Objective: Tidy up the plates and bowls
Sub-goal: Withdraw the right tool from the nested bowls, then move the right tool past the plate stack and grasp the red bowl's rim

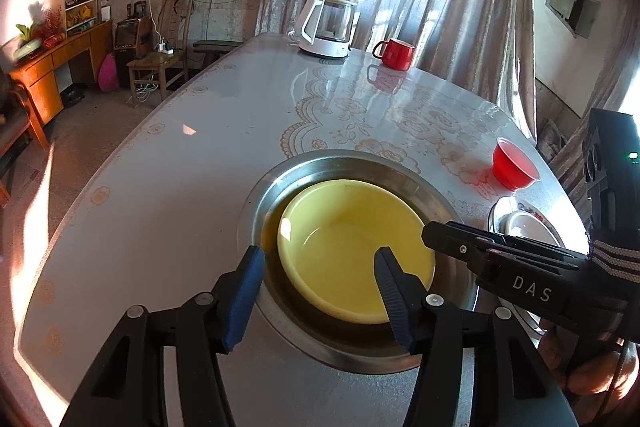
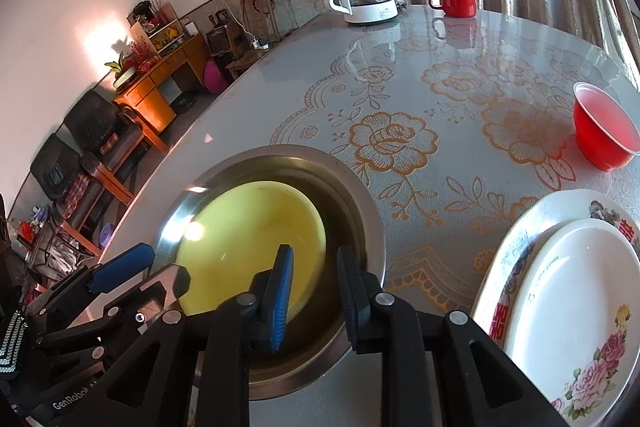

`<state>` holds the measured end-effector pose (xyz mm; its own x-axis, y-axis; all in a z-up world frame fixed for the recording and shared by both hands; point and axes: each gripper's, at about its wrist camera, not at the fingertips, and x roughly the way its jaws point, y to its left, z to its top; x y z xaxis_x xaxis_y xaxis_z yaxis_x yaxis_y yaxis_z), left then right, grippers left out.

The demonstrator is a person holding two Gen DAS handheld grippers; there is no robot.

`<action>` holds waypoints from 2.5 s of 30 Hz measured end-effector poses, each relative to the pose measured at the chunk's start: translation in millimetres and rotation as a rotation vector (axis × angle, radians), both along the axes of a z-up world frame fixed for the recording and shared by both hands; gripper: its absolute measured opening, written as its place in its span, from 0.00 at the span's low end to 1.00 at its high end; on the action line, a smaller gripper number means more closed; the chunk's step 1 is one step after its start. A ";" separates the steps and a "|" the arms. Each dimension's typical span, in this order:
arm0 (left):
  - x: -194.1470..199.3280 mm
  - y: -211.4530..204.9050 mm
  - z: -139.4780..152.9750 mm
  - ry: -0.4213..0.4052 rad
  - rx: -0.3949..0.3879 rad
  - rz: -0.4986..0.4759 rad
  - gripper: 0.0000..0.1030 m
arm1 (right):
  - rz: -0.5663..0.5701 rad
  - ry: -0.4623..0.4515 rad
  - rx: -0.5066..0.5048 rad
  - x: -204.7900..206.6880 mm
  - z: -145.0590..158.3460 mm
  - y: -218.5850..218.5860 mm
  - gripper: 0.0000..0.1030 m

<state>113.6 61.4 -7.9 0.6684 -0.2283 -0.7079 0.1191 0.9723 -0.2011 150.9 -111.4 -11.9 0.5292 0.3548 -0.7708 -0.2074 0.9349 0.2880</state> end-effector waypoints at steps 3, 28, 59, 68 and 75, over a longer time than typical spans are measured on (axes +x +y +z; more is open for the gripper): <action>-3.5 1.7 1.8 -0.007 0.009 0.010 0.56 | -0.002 0.002 0.009 -2.0 0.5 -1.1 0.23; -23.7 -2.3 15.2 -0.044 0.038 0.012 0.56 | -0.046 -0.028 0.064 -16.7 11.4 -18.8 0.29; -38.9 -37.7 33.5 -0.160 0.243 -0.006 0.65 | -0.187 -0.031 0.109 -33.1 7.8 -74.0 0.36; -37.6 -57.0 36.6 -0.176 0.276 -0.047 0.65 | -0.232 -0.040 0.127 -34.5 8.9 -94.4 0.36; -34.3 -72.9 36.3 -0.176 0.293 -0.085 0.65 | -0.274 -0.042 0.142 -35.2 8.6 -115.9 0.36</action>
